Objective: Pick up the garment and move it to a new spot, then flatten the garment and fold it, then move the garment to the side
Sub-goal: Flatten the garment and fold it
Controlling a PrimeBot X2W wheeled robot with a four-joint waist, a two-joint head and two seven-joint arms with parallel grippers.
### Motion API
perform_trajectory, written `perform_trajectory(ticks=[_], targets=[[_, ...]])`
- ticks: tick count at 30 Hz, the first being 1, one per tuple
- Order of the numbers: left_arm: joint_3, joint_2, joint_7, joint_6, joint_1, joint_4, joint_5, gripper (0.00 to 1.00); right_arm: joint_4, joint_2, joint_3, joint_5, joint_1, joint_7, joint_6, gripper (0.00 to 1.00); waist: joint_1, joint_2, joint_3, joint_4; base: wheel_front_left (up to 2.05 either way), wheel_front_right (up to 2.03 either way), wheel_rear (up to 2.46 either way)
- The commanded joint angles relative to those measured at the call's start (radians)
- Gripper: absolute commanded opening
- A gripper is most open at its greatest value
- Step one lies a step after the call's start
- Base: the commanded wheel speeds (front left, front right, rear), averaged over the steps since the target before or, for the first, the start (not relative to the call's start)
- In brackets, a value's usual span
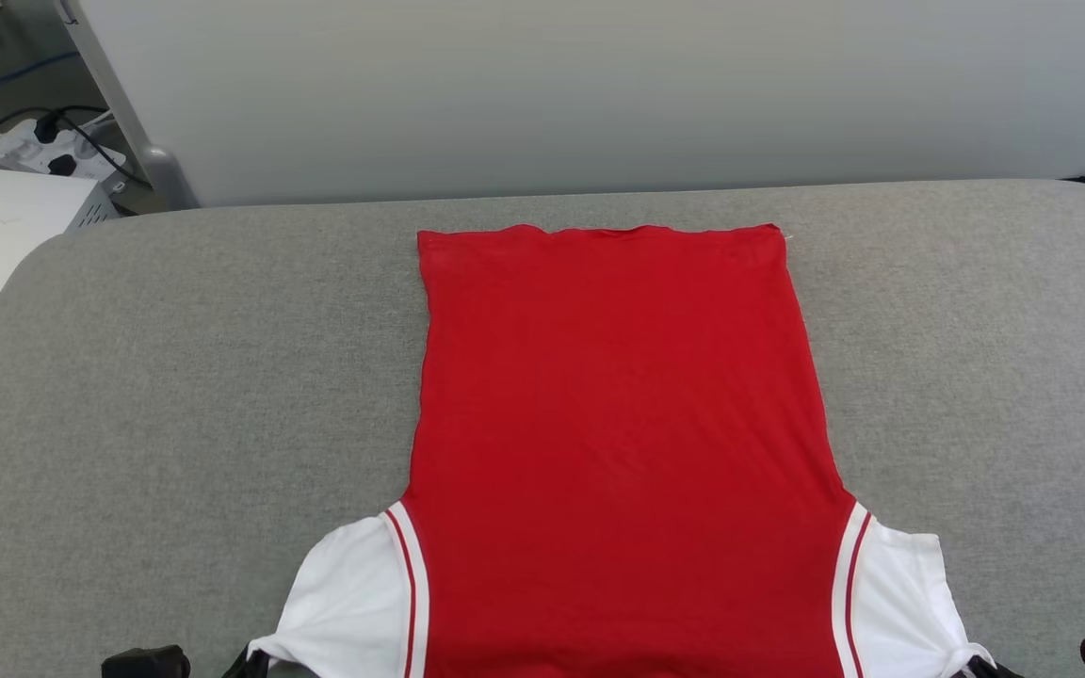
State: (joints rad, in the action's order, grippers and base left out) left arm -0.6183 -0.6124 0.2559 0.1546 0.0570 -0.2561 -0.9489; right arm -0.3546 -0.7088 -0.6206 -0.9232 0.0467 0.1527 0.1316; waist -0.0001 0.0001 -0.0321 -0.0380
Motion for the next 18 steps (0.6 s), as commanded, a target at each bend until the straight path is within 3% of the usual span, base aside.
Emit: perform_trajectory(ticks=[1, 4, 5, 6, 11, 18], targets=[[0.012, 0.009, 0.006, 0.01, 0.013, 0.007, 0.024, 0.0, 0.008, -0.005, 0.021, -0.01, 0.014, -0.017, -0.001, 0.0, 0.0001, -0.0001, -0.005, 0.002, 0.0, 0.0, 0.0], [0.025, 0.021, 0.006, 0.014, 0.009, 0.027, 0.047, 0.0, 0.023, 0.001, 0.049, 0.011, 0.021, -0.058, -0.001, 0.0, 0.0001, -0.0001, -0.013, 0.005, 0.0, 0.0, 0.0], [0.026, 0.023, 0.006, 0.015, 0.007, 0.033, 0.056, 0.0, 0.027, 0.004, 0.058, 0.017, 0.02, -0.07, -0.001, 0.38, 0.0001, -0.0001, -0.015, 0.006, 0.0, 0.0, 0.0], [0.029, 0.025, 0.006, 0.017, 0.003, 0.042, 0.064, 0.0, 0.036, 0.008, 0.07, 0.022, 0.016, -0.083, -0.001, 1.0, 0.0001, -0.0001, -0.016, 0.007, 0.0, 0.0, 0.0], [0.038, 0.031, 0.006, 0.035, -0.009, 0.095, 0.101, 0.0, 0.109, 0.0, 0.158, 0.046, -0.016, -0.106, -0.001, 1.0, 0.0001, -0.0001, -0.031, 0.02, 0.0, 0.0, 0.0], [0.069, 0.049, 0.006, 0.094, -0.024, 0.213, 0.161, 0.0, 0.24, 0.005, 0.391, 0.124, -0.133, -0.102, -0.001, 1.0, 0.0001, -0.0001, -0.095, 0.06, 0.0, 0.0, 0.0]])
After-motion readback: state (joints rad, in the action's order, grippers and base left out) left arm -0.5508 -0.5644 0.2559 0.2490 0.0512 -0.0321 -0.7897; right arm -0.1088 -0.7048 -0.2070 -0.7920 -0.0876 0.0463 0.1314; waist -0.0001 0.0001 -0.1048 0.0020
